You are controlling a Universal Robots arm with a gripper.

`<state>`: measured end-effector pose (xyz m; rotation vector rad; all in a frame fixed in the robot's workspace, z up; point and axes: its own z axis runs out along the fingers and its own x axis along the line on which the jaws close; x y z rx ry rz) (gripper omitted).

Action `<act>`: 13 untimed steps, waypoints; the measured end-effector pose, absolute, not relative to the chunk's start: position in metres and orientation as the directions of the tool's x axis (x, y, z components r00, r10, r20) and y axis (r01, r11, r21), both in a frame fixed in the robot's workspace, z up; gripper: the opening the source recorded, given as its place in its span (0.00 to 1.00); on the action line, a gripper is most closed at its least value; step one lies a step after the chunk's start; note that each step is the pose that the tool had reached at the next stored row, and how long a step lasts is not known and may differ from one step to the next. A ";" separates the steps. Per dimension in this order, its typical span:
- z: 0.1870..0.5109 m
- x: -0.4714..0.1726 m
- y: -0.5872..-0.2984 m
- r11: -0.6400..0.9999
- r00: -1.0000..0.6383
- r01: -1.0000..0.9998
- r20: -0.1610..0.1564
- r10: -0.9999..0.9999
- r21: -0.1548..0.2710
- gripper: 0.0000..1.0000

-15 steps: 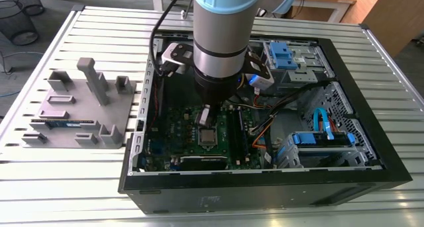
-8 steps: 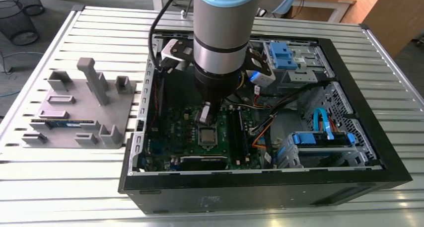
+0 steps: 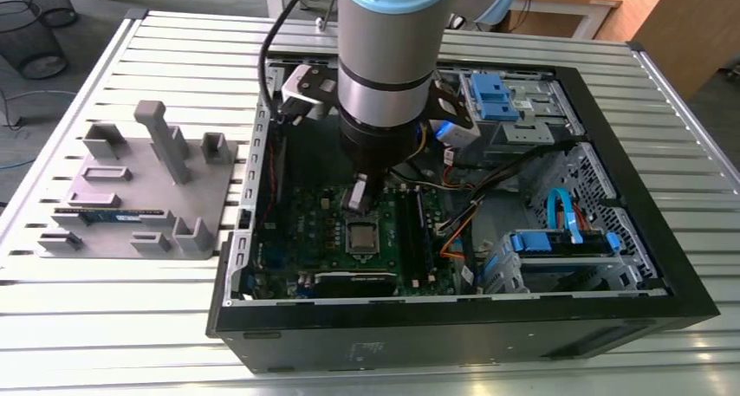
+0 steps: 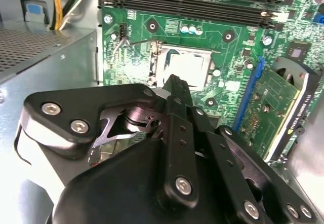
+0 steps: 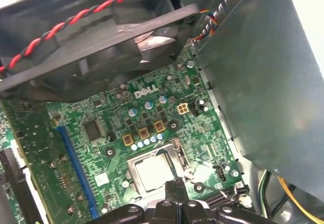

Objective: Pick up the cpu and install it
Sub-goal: 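Install the first cpu locking lever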

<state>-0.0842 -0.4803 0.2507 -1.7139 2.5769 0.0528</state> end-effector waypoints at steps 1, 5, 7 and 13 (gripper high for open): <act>0.251 -0.084 -0.479 0.387 -0.386 -0.922 -0.058 -0.921 0.003 0.11; 0.251 -0.084 -0.473 0.387 -0.386 -0.922 -0.058 -0.921 0.003 0.11; 0.251 -0.083 -0.472 0.386 -0.386 -0.922 -0.057 -0.921 0.003 0.11; 0.258 -0.083 -0.472 0.386 -0.386 -0.922 -0.059 -0.921 0.004 0.11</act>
